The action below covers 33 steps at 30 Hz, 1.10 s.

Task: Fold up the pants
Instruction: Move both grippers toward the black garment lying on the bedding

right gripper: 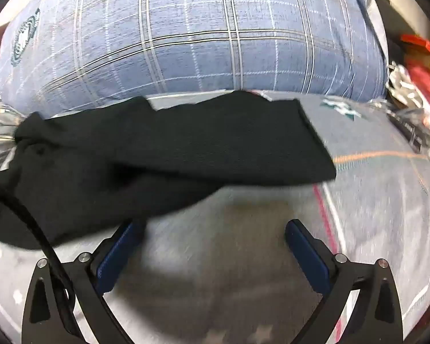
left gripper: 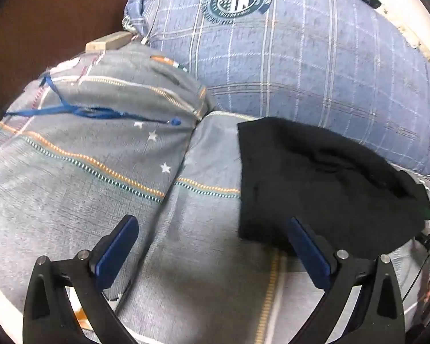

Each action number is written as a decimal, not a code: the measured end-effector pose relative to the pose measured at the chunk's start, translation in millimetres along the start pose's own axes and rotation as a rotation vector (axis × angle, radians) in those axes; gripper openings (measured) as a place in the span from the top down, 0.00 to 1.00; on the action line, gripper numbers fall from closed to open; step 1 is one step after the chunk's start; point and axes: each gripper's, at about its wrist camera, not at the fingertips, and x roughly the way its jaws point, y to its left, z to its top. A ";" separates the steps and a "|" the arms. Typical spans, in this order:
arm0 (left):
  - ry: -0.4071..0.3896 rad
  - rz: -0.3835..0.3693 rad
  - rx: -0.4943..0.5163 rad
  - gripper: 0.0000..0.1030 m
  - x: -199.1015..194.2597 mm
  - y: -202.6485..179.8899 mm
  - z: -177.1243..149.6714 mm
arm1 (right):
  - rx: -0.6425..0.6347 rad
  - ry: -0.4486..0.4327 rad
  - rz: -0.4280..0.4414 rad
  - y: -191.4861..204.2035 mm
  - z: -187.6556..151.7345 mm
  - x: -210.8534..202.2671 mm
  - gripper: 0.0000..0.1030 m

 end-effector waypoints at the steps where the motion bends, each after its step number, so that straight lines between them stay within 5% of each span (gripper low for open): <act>1: -0.008 -0.009 0.005 0.00 -5.6 -3.2 -0.2 | -0.004 -0.009 0.015 3.0 -2.3 -7.6 0.00; 7: -0.033 -0.038 0.043 0.00 -16.5 -24.3 -2.0 | -0.130 -0.155 -0.021 42.1 -21.9 -54.2 0.00; 12: -0.036 -0.053 0.078 0.00 -15.3 -42.1 -3.5 | -0.204 -0.192 -0.008 66.7 -23.9 -68.2 0.00; 25: 0.016 -0.090 0.086 0.00 5.2 -58.3 -12.4 | -0.155 -0.138 0.050 81.4 -15.3 -51.7 0.00; 33: 0.106 -0.167 -0.048 0.00 30.3 -38.0 -35.1 | -0.054 -0.100 0.107 53.1 -16.4 -36.0 0.00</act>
